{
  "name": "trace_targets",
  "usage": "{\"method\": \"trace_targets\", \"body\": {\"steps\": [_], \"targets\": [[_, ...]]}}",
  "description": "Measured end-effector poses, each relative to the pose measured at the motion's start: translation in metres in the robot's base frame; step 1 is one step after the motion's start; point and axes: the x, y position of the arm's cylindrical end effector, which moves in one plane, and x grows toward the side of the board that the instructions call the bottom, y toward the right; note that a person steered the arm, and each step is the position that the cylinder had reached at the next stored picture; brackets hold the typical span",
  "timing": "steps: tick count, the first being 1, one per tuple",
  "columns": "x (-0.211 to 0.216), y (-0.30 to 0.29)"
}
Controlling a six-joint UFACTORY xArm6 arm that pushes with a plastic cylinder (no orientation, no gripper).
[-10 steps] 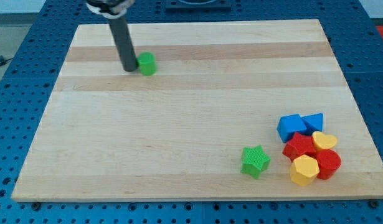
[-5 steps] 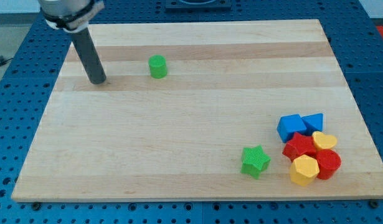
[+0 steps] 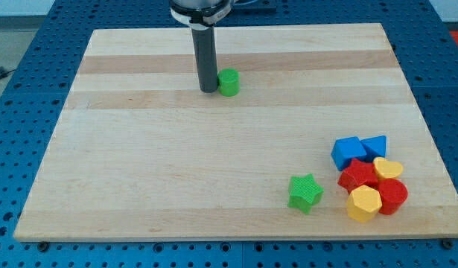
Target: Push the green circle to the top of the green star
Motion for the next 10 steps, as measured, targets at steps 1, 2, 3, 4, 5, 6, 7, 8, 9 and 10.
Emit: {"method": "trace_targets", "body": {"steps": [1, 2, 3, 4, 5, 6, 7, 8, 9, 10], "targets": [[-0.032, -0.003], [-0.032, 0.012], [0.001, 0.047], [0.057, 0.087], [0.094, 0.110], [0.086, 0.110], [0.068, 0.086], [0.088, 0.065], [0.114, 0.097], [0.132, 0.139]]}}
